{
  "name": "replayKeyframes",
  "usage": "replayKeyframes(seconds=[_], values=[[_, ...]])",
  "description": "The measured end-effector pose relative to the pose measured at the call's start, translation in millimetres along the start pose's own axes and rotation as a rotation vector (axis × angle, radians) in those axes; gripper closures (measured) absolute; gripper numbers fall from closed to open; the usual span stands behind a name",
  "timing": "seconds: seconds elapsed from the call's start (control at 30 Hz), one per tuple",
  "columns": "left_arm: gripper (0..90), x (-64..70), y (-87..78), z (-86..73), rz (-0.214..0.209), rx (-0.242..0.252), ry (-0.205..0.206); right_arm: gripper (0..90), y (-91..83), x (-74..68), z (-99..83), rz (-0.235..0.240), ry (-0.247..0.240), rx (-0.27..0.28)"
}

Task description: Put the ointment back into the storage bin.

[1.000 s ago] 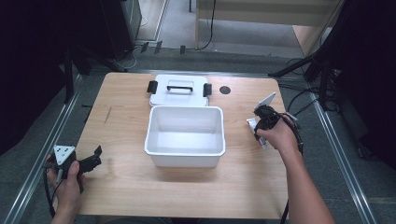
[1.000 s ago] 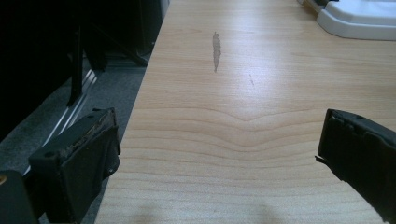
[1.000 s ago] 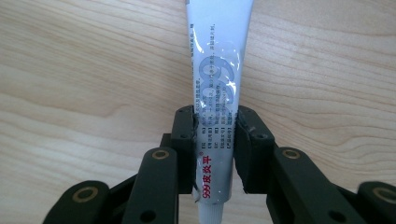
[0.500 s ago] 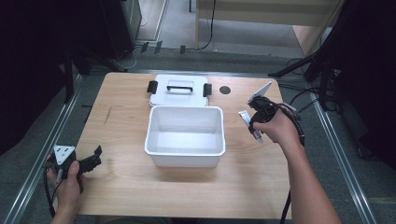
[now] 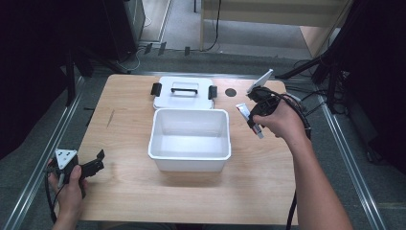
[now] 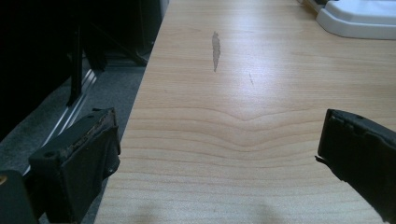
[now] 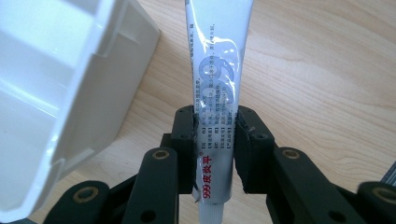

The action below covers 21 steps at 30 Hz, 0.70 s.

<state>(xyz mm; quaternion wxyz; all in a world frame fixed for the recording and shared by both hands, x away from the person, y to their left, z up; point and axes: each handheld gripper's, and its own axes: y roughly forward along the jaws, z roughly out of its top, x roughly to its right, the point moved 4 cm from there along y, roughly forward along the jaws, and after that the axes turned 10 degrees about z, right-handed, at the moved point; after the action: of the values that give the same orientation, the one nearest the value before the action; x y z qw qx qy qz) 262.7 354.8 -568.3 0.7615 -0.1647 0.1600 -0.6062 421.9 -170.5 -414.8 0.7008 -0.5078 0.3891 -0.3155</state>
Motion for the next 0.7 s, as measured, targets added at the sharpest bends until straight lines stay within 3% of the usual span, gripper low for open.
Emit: replayKeyframes(seconds=[0.17,0.37,0.4,0.47,0.57,0.63,0.7], values=[[0.0,0.3,0.0,0.0,-0.001,-0.001,-0.002,72.5,-5.6,-11.0,3.9,0.007,-0.029,0.006],[0.0,0.4,0.2,0.0,0.000,0.000,-0.002,72.5,-10.3,-32.6,9.3,0.035,-0.096,0.015],[0.0,0.4,0.2,0.1,0.000,0.000,-0.001,72.5,-11.1,-39.9,11.4,0.047,-0.130,0.017],[0.0,0.4,0.2,0.1,0.000,0.000,0.000,72.4,-11.3,-43.2,12.1,0.051,-0.141,0.017],[0.0,0.4,0.3,0.1,-0.001,0.000,0.000,72.4,-9.6,-56.9,15.7,0.079,-0.232,0.006],[0.0,0.4,0.3,0.1,-0.001,0.000,0.000,72.4,-9.1,-59.1,15.9,0.080,-0.242,0.000],[0.0,0.4,0.3,0.1,-0.002,0.000,0.000,72.4,-7.2,-64.6,17.4,0.087,-0.301,-0.007]])
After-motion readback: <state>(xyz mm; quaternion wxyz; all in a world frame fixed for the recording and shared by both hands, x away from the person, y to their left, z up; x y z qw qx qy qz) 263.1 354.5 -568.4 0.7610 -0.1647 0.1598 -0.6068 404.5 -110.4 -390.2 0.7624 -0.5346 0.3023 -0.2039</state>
